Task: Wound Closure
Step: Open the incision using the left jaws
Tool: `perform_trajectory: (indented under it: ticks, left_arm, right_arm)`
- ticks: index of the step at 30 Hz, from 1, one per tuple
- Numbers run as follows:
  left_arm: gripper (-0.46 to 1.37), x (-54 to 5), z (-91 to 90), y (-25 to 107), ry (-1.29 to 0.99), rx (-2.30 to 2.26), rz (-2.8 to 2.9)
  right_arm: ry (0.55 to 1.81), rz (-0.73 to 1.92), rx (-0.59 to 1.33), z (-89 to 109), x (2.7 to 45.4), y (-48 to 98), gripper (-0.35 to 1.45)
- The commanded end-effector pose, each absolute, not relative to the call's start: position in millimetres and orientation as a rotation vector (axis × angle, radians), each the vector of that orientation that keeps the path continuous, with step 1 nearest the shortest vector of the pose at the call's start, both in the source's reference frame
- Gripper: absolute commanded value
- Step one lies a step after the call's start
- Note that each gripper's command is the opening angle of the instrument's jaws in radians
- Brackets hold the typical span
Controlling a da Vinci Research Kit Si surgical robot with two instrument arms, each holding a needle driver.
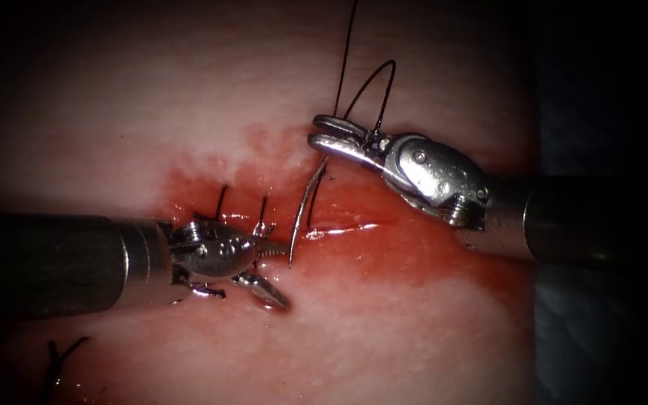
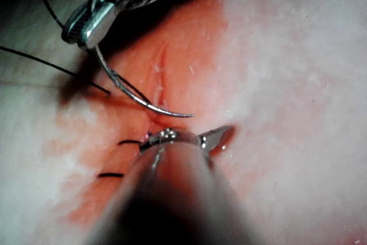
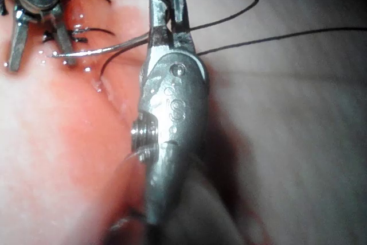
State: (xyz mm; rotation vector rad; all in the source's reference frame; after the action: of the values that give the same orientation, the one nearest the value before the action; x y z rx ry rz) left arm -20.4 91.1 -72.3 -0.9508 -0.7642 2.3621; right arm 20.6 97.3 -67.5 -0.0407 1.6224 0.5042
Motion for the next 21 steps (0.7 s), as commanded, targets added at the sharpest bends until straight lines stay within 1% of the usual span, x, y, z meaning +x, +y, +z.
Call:
perform_trajectory:
  ticks: [1, 7, 9, 13, 15, 16, 17, 18, 21]
  left_arm:
    - [0.52, -20.3, -72.4, 91.0, -0.766, -0.956, 2.367]
    - [0.57, -20.0, -72.4, 91.0, -0.767, -0.961, 2.367]
    - [0.54, -19.9, -72.4, 91.0, -0.767, -0.961, 2.368]
    - [0.36, -19.9, -72.5, 91.0, -0.766, -0.963, 2.365]
    - [0.31, -19.9, -72.7, 91.0, -0.764, -0.969, 2.361]
    - [0.18, -19.8, -72.9, 90.9, -0.766, -0.969, 2.354]
    - [0.17, -19.7, -72.9, 90.9, -0.766, -0.969, 2.354]
    - [0.12, -19.6, -73.0, 90.9, -0.768, -0.969, 2.354]
    - [0.08, -19.5, -73.2, 91.0, -0.772, -0.969, 2.354]
  right_arm:
    - [1.620, 0.505, -0.049, -67.6, 20.6, 97.3, -0.35]
    - [1.614, 0.499, -0.056, -67.8, 20.6, 97.7, -0.35]
    - [1.614, 0.500, -0.054, -67.9, 20.5, 97.9, -0.35]
    - [1.624, 0.507, -0.051, -68.5, 19.6, 98.6, -0.35]
    - [1.628, 0.513, -0.049, -68.9, 18.9, 99.0, -0.35]
    - [1.634, 0.516, -0.045, -69.4, 18.3, 99.3, -0.35]
    - [1.634, 0.516, -0.044, -69.5, 18.2, 99.4, -0.35]
    - [1.637, 0.518, -0.040, -69.8, 17.7, 99.6, -0.35]
    - [1.637, 0.519, -0.033, -70.3, 17.0, 99.8, -0.35]
